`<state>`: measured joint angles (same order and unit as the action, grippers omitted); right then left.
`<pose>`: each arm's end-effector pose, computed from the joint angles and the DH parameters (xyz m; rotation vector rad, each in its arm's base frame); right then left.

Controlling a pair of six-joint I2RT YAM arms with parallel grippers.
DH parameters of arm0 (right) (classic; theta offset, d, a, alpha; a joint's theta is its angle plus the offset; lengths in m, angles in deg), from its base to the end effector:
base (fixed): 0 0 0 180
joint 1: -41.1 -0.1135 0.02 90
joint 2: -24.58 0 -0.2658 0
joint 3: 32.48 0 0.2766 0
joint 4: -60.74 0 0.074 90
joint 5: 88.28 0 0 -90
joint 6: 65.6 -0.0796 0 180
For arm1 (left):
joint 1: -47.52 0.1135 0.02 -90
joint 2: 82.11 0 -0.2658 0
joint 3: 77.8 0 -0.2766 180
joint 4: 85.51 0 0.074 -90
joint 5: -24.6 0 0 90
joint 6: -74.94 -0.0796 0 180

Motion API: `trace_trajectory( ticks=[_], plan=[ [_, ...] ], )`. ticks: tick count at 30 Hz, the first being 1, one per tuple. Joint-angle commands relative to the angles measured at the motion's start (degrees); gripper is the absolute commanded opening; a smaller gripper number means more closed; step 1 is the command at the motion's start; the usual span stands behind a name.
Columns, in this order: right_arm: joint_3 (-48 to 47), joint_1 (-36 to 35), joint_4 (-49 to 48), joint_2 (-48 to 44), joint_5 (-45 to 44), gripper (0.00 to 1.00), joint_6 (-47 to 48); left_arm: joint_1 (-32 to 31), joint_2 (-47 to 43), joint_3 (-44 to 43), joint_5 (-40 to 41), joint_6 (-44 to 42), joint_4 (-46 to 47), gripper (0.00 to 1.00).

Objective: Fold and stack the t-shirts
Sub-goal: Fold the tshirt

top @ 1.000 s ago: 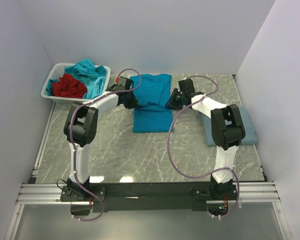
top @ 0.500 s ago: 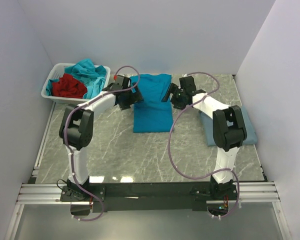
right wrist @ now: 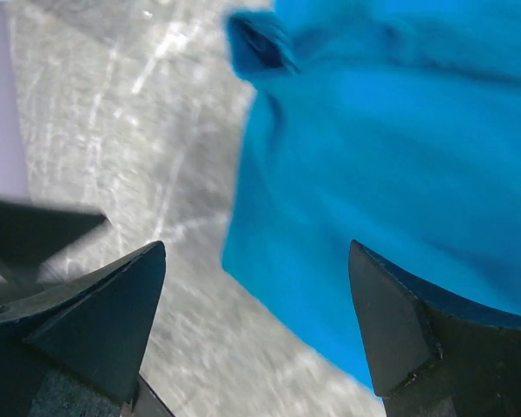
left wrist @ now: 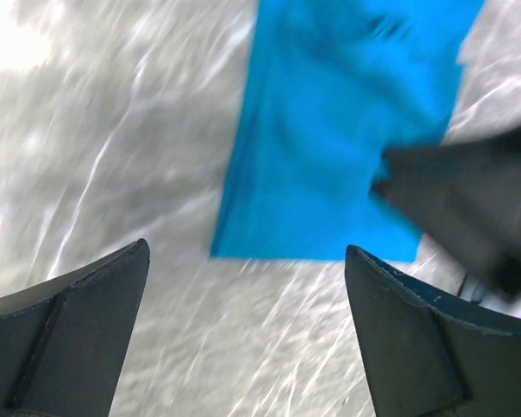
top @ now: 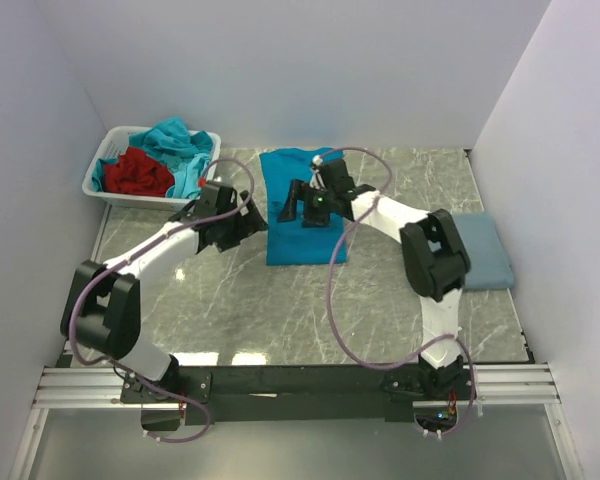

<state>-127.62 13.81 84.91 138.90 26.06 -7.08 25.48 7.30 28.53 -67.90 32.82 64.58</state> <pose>0.4269 0.2571 0.1643 -0.1383 2.4605 0.9803 0.3609 -0.1499 0.1945 -0.5288 2.4030 -0.6186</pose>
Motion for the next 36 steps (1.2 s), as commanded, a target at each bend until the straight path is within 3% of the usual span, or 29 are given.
trace_trajectory(
  ticks=[1,11,16,22,28,33,36],
  plan=[
    [-7.3,0.0,-0.9,5.5,2.8,0.92,0.4,0.2,-4.8,5.6,0.0,2.6,0.4,0.99],
    [-30.0,0.0,0.8,22.4,3.4,0.92,-3.6,0.2,-11.3,13.7,-1.7,4.0,0.1,1.00],
    [-32.2,0.1,-3.1,23.2,4.4,0.93,-5.6,0.1,-11.1,14.5,-2.4,3.7,0.9,1.00],
    [-34.6,1.2,-0.7,20.3,1.9,0.93,-3.7,0.1,-8.4,12.9,-2.3,2.8,2.4,0.99],
    [-23.5,2.5,-0.9,8.5,-4.5,0.93,-0.7,0.1,-3.2,10.3,-4.4,1.9,5.3,0.99],
    [-0.7,4.6,-4.5,-7.3,-8.8,0.93,-0.9,-0.1,1.4,7.8,-6.3,1.1,7.4,0.98],
    [11.5,5.7,-6.4,-15.1,-10.7,0.93,-1.6,-0.7,4.3,6.7,-6.6,0.7,8.2,0.90]
  ],
)
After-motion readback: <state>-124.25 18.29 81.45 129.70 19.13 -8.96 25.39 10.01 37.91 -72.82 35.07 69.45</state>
